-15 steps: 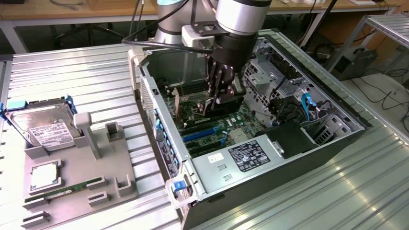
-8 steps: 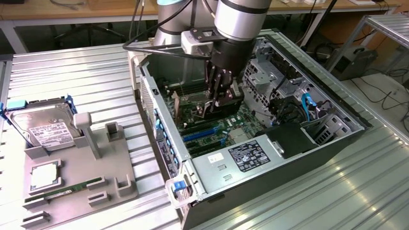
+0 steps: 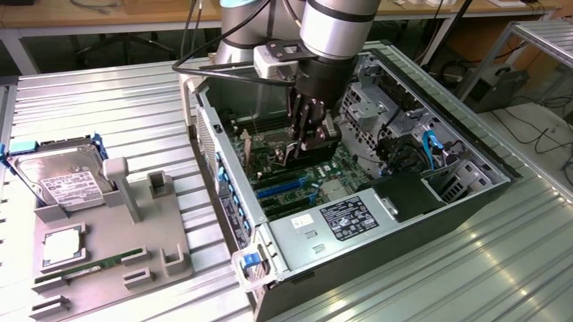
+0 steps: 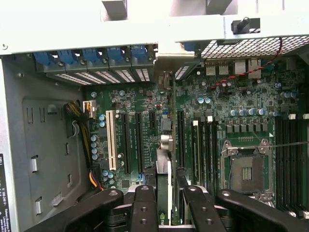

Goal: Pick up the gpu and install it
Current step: 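Insert the gpu into the slot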

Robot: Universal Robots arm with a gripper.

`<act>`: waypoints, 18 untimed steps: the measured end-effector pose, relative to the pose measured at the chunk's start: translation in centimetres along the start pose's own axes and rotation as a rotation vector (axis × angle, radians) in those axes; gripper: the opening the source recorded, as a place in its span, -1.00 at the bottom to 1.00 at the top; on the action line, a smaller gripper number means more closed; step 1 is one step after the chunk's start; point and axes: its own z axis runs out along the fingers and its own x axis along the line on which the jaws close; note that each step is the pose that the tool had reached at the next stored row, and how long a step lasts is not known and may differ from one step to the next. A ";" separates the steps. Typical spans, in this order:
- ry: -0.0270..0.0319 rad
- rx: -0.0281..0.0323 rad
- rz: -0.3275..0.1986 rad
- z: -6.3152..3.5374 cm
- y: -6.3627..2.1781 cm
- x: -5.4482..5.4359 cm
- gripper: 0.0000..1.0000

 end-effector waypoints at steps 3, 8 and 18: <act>0.0000 0.0001 0.000 0.00 0.00 0.0 -0.47; -0.0004 0.0041 0.000 0.14 0.05 0.0 -0.47; -0.0007 0.0160 0.000 2.35 0.72 0.0 -0.47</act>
